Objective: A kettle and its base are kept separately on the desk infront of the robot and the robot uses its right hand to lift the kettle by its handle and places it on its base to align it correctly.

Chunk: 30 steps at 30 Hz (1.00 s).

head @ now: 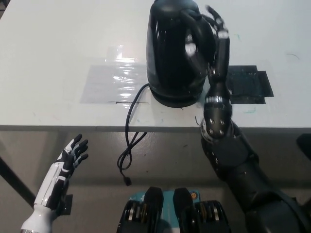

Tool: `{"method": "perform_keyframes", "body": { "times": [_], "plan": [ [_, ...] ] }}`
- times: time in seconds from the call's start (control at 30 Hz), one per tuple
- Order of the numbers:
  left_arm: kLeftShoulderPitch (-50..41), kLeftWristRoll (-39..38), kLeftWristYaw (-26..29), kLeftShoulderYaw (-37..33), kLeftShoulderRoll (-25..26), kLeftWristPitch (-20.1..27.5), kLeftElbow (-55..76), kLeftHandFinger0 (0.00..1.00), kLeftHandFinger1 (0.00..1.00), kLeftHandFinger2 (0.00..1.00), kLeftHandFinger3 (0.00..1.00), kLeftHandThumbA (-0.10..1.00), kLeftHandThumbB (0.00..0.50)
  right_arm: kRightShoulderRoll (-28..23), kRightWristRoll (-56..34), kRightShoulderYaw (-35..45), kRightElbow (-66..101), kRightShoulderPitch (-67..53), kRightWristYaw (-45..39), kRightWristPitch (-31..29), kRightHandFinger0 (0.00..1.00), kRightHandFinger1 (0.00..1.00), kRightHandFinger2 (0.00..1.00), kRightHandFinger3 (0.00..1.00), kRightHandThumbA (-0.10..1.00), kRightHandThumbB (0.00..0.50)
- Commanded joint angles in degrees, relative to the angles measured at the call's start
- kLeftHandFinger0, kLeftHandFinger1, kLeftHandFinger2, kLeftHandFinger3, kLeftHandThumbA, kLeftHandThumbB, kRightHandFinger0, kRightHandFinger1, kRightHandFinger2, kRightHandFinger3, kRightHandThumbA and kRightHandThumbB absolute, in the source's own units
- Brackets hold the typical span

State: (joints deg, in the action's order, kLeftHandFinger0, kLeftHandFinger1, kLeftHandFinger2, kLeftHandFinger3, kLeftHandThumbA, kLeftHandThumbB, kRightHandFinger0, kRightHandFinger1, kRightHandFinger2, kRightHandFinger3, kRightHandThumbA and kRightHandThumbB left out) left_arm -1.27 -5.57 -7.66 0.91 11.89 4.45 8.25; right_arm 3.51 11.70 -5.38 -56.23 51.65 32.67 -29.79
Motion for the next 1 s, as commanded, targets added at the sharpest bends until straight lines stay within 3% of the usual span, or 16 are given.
{"method": "perform_keyframes", "body": {
  "times": [0.0,0.2,0.37,0.63,0.83,0.97],
  "plan": [
    [1.55,-0.89,-0.72,0.70,0.73,0.42,1.70,1.00,1.00,1.00,1.00,0.95,0.058,-2.28,-1.65,-3.12,-0.52,-2.80,-15.28,2.86,1.00,1.00,1.00,1.00,0.90,0.500],
    [1.55,-0.98,-0.85,0.78,0.79,1.76,0.82,1.00,1.00,1.00,1.00,0.95,0.048,-5.58,-5.03,-3.18,9.26,-7.04,-22.00,5.10,1.00,1.00,1.00,1.00,0.90,0.500],
    [1.44,-0.69,-0.60,0.73,0.67,0.95,1.30,1.00,1.00,1.00,1.00,0.94,0.026,-6.99,-5.36,-3.32,15.91,-9.04,-22.79,6.68,1.00,1.00,1.00,1.00,0.89,0.500],
    [1.69,-0.43,-0.54,0.72,0.81,0.30,1.68,1.00,1.00,1.00,1.00,0.93,0.057,-8.30,-4.75,-2.91,26.46,-11.11,-24.00,12.38,1.00,1.00,1.00,1.00,0.99,0.500],
    [1.88,-1.13,-0.63,0.91,0.75,-0.14,1.64,1.00,1.00,1.00,1.00,0.91,0.082,-8.17,-8.64,-1.61,34.71,-12.68,-27.35,14.85,1.00,1.00,1.00,1.00,0.90,0.500],
    [1.58,-1.08,-0.66,0.83,0.63,0.18,1.54,1.00,1.00,1.00,1.00,0.88,0.075,-8.43,-9.41,-1.05,40.87,-13.94,-28.41,16.27,1.00,1.00,1.00,1.00,0.93,0.500]
  ]
}}
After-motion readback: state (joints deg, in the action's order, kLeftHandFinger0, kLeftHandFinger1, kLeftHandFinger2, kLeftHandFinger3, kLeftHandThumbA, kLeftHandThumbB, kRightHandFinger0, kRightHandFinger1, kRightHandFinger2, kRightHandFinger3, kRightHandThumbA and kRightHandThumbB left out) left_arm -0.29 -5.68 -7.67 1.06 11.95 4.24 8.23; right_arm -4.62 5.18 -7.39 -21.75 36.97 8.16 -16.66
